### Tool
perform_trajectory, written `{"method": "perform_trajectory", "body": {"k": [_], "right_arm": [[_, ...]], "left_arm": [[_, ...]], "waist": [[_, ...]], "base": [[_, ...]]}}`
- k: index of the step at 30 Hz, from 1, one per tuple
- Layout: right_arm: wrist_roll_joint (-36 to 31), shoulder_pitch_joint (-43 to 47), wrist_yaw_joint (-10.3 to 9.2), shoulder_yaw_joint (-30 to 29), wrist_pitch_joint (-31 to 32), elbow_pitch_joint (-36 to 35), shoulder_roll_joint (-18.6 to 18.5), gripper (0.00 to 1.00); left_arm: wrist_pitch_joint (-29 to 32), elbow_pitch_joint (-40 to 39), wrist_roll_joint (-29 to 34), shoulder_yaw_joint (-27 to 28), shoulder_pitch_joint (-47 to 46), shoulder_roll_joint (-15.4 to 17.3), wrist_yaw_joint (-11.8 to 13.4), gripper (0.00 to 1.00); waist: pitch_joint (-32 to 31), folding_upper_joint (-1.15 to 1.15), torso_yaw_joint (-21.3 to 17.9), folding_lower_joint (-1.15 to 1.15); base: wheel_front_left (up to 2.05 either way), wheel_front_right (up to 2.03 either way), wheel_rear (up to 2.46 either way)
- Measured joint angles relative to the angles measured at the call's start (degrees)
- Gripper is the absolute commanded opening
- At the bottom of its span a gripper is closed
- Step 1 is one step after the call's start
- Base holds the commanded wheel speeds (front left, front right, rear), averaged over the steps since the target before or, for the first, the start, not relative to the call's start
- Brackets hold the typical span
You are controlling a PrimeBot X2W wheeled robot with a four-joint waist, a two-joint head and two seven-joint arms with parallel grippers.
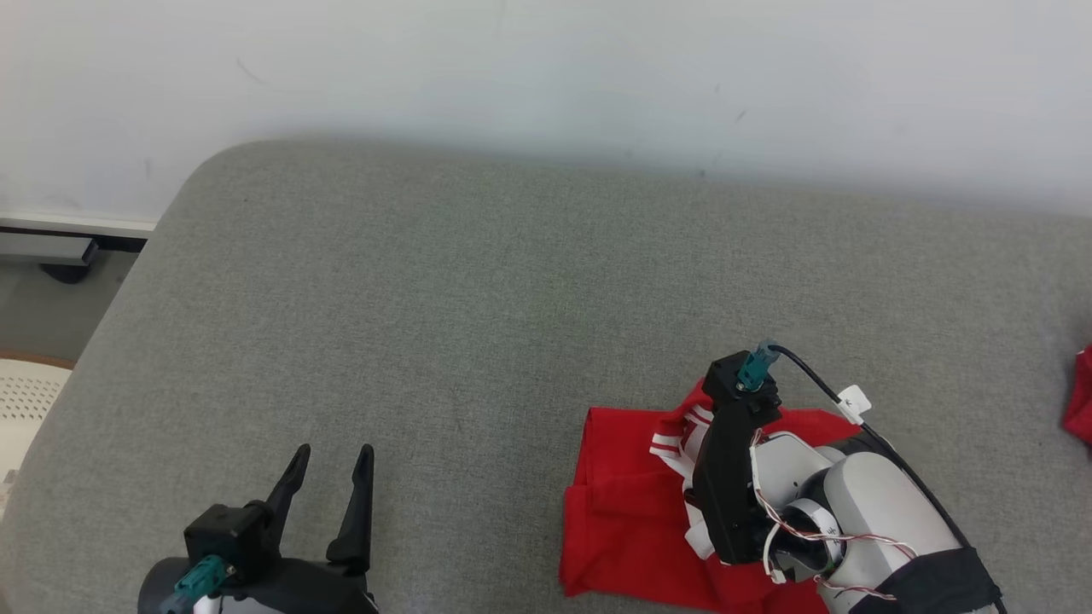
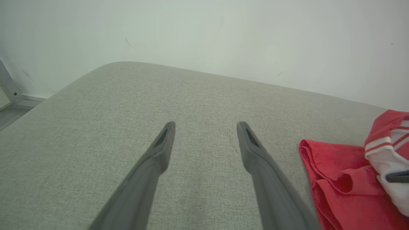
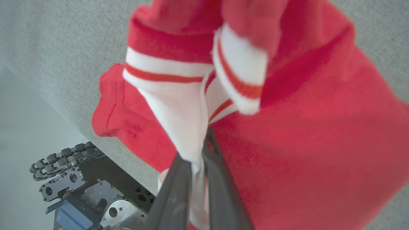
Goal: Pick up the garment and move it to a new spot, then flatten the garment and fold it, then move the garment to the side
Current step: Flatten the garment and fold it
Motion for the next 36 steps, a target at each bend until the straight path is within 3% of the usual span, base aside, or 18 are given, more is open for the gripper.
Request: {"method": "perform_trajectory", "body": {"k": [17,18,19,30,36], "right_arm": [[3.01,-5.69,0.00,4.81,-4.55,9.85,-0.02,0.00],[3.19,-5.80,0.00,4.98,-5.26,10.13,-0.03,0.37],[3.37,-5.99,0.00,4.92,-6.19,10.37,-0.01,1.00],[10.21,-8.05,0.00,8.62,-13.00,9.38,0.02,1.00],[6.47,-8.48,0.00,3.89,-15.80,7.20,0.01,1.00]], "left_arm": [[-0.10,0.97,-0.19,-1.69,-1.07,-0.40,-0.49,1.00],[-0.10,0.97,-0.21,-1.68,-1.07,-0.35,-0.48,1.00],[-0.10,0.97,-0.25,-1.69,-1.07,-0.33,-0.47,1.00],[0.00,0.93,-0.93,-1.67,-0.57,0.21,0.44,1.00],[0.32,0.15,-1.02,-1.72,0.03,0.77,0.79,1.00]], "waist": [[0.32,0.00,3.45,0.00],[0.31,0.00,3.61,0.00],[0.29,0.00,3.74,0.00],[-1.00,0.00,3.03,-0.01],[-1.68,0.00,1.79,-0.01]], "base": [[0.00,0.00,0.00],[0.00,0.00,0.00],[0.00,0.00,0.00],[0.00,0.00,0.00],[0.00,0.00,0.00]]}}
